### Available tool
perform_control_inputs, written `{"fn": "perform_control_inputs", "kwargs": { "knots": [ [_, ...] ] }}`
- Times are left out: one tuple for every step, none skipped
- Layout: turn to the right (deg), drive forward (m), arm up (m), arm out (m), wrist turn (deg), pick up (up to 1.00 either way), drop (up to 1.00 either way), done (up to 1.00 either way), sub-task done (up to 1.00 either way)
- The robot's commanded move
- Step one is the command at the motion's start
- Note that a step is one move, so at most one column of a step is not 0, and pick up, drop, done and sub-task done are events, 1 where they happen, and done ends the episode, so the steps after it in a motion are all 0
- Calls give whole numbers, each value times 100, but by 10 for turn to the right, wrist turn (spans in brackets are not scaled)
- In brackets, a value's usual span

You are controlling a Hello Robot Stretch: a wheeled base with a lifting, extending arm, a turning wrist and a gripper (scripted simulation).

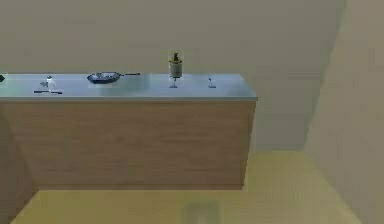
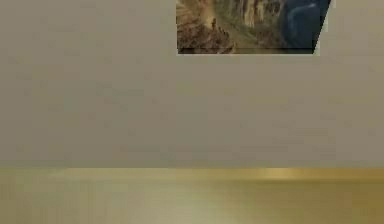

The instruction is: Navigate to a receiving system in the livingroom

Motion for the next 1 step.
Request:
{"fn": "perform_control_inputs", "kwargs": {
  "knots": [
    [450,0,0,0,0,0,0,0,0]
  ]
}}
